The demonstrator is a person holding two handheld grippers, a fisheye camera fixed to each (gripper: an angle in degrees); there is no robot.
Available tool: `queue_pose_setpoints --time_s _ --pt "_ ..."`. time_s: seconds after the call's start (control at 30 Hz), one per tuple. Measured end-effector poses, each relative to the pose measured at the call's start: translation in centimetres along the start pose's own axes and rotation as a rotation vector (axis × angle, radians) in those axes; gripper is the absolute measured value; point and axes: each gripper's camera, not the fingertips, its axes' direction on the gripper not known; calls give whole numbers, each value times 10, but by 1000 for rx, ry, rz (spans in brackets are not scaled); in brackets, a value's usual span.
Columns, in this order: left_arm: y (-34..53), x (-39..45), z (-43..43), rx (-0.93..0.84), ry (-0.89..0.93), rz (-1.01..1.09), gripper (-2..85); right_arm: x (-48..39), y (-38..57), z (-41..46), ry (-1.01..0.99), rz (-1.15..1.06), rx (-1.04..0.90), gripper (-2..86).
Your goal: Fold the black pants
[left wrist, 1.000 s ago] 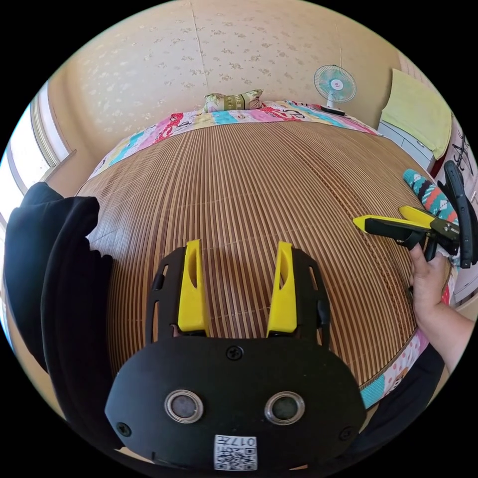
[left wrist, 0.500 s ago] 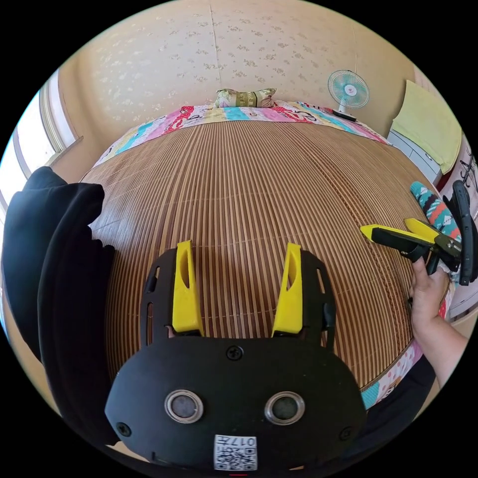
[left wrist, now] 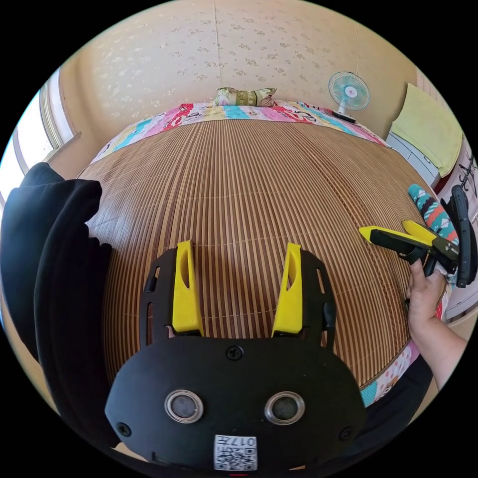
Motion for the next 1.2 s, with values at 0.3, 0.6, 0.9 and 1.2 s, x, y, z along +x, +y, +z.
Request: queue_pose_setpoints --time_s 0.3,0.6,0.9,1.2 --pt "-1 2 -2 0 0 0 241 -6 2 -3 0 -1 2 322" --pt "-1 3 -4 0 0 -1 241 -16 2 -8 -20 -38 11 304" --pt "0 3 -6 1 -1 -1 241 -24 0 -11 -22 -40 12 301" --pt "1 5 -8 4 10 22 223 -33 -4 -16 -22 -39 13 300"
